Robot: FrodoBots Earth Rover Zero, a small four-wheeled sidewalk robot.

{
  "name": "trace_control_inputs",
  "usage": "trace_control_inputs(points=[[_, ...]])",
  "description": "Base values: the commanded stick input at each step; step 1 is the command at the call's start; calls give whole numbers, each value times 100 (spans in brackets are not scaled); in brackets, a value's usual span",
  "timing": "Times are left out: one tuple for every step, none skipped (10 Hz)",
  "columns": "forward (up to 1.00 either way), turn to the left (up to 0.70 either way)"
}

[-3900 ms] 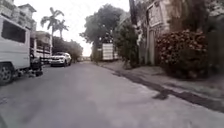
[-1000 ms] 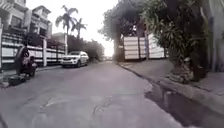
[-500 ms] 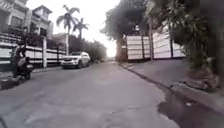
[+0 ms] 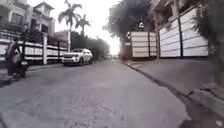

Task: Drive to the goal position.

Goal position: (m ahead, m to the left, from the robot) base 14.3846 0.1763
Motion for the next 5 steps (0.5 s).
trace_control_inputs(points=[[100, 0], [100, 0], [100, -40], [100, -40], [100, -40]])
